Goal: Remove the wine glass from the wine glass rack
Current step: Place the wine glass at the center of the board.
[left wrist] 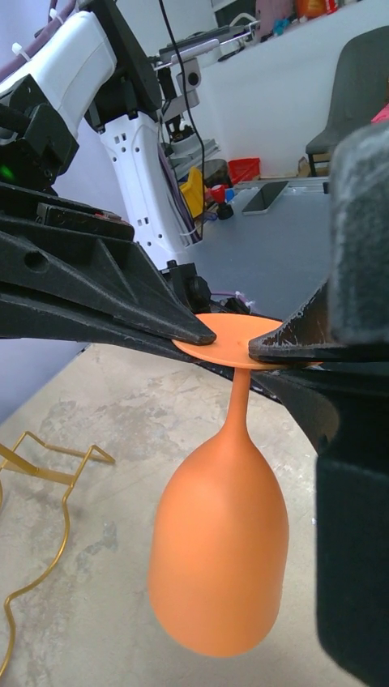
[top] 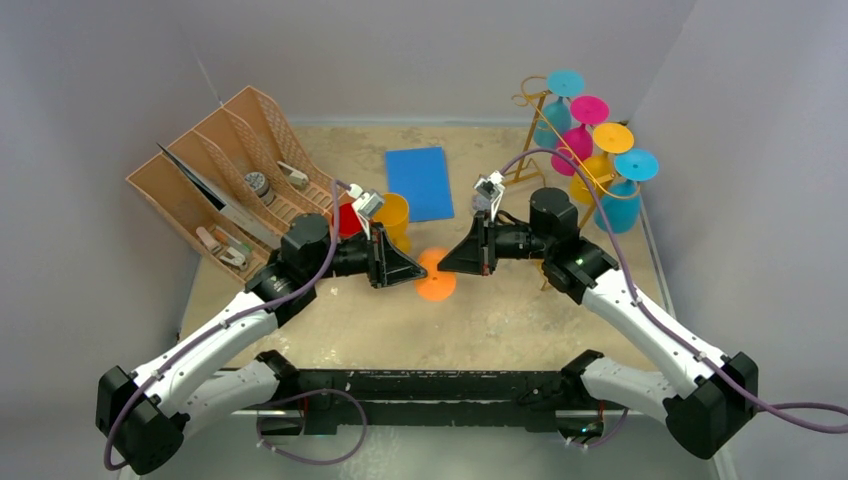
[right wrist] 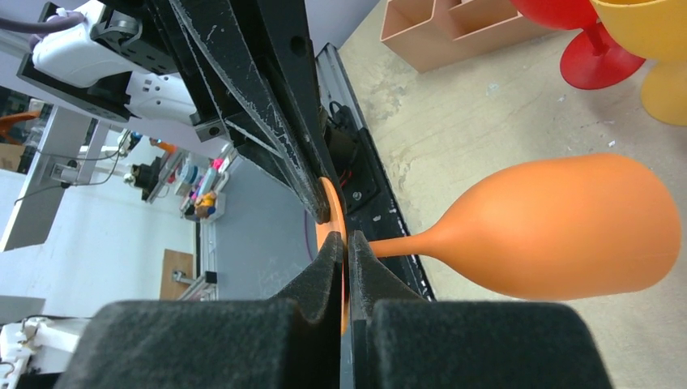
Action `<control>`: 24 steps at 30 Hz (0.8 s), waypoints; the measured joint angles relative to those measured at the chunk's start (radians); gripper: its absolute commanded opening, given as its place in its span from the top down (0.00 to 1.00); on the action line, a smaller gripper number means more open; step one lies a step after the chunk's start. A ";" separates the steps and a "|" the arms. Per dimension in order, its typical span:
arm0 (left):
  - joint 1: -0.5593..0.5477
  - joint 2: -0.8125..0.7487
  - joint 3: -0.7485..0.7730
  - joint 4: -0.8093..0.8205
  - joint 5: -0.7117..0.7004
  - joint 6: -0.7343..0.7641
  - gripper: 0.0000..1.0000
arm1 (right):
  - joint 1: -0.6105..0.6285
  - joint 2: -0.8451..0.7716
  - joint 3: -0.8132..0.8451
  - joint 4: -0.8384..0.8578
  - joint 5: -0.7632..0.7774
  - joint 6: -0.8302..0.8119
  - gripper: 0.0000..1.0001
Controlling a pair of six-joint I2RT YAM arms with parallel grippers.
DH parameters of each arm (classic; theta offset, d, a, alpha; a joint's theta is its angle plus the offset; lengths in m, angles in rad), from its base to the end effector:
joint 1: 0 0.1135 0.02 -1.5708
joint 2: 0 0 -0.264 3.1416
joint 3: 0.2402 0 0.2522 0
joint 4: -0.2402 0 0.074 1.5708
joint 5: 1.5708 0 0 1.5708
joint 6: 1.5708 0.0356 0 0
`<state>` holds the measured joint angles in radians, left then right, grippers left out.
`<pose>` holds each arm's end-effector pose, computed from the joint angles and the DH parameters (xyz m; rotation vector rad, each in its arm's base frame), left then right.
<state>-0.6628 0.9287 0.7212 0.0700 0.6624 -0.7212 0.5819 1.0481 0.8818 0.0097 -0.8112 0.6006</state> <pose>0.1561 -0.1496 0.3192 0.5060 1.8880 -1.5366 0.1838 0.1518 0.3455 -0.6538 1.8347 1.5228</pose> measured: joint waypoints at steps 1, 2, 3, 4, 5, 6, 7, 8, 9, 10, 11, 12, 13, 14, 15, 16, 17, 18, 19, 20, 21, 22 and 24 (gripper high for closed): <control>0.000 0.000 0.000 -0.002 0.003 0.000 1.00 | 0.000 0.002 0.000 0.000 0.000 -0.001 1.00; 0.000 0.000 0.000 -0.002 0.004 0.000 1.00 | 0.000 0.003 0.000 0.000 -0.002 -0.002 1.00; 0.000 0.000 0.000 -0.003 0.005 0.000 1.00 | 0.000 0.004 0.000 0.000 -0.002 -0.004 1.00; 0.000 0.000 0.000 -0.005 0.005 0.001 1.00 | 0.000 0.004 0.000 -0.001 -0.002 -0.006 0.98; 0.000 0.001 0.000 -0.006 0.005 0.003 1.00 | 0.001 0.004 0.000 -0.003 -0.002 -0.010 0.95; 0.000 0.001 0.000 -0.006 0.006 0.003 1.00 | 0.001 0.003 0.000 -0.004 -0.002 -0.013 0.89; 0.000 0.001 0.000 -0.006 0.007 0.004 1.00 | 0.001 0.003 0.000 -0.005 -0.001 -0.016 0.80; 0.000 0.001 0.000 -0.006 0.009 0.003 1.00 | 0.001 0.003 0.001 -0.006 0.001 -0.019 0.69; 0.000 0.001 0.000 -0.004 0.015 0.003 1.00 | 0.001 0.002 0.001 -0.010 0.008 -0.021 0.61; -0.001 0.001 0.000 -0.003 0.020 0.003 1.00 | 0.001 0.002 0.001 -0.016 0.012 -0.024 0.54; -0.001 0.001 0.000 -0.002 0.026 0.004 1.00 | 0.001 0.000 0.002 -0.022 0.017 -0.027 0.49; -0.002 0.001 0.000 -0.002 0.033 0.006 1.00 | 0.002 -0.003 0.002 -0.030 0.019 -0.034 0.44; -0.002 0.001 0.000 -0.003 0.039 0.009 1.00 | 0.002 -0.007 0.002 -0.034 0.024 -0.039 0.42; -0.002 0.001 0.001 -0.008 0.041 0.018 1.00 | 0.002 -0.011 0.002 -0.040 0.027 -0.043 0.39; -0.002 0.001 0.002 -0.011 0.041 0.023 1.00 | 0.002 -0.016 0.002 -0.045 0.031 -0.047 0.37; -0.002 0.001 0.005 -0.019 0.041 0.031 1.00 | 0.002 -0.021 0.002 -0.050 0.031 -0.048 0.35; -0.002 0.001 0.009 -0.027 0.041 0.038 1.00 | 0.002 -0.026 0.002 -0.053 0.029 -0.048 0.33; -0.002 0.000 0.013 -0.031 0.041 0.045 1.00 | 0.002 -0.030 0.001 -0.053 0.026 -0.047 0.32; -0.002 -0.002 0.018 -0.034 0.040 0.053 1.00 | 0.002 -0.035 -0.002 -0.051 0.019 -0.043 0.31; -0.002 -0.006 0.021 -0.034 0.040 0.056 1.00 | 0.002 -0.042 -0.007 -0.047 0.010 -0.039 0.31; -0.002 -0.010 0.024 -0.033 0.039 0.061 1.00 | 0.002 -0.050 -0.016 -0.037 0.004 -0.030 0.30; -0.002 -0.017 0.026 -0.033 0.037 0.063 1.00 | 0.002 -0.060 -0.028 -0.021 0.003 -0.019 0.29; -0.002 -0.031 0.027 -0.030 0.032 0.064 1.00 | 0.002 -0.082 -0.058 0.022 0.009 0.013 0.28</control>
<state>-0.6647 0.8982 0.7483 0.0399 0.6949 -0.6567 0.5835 0.9657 0.8234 0.0315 -0.8024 0.6136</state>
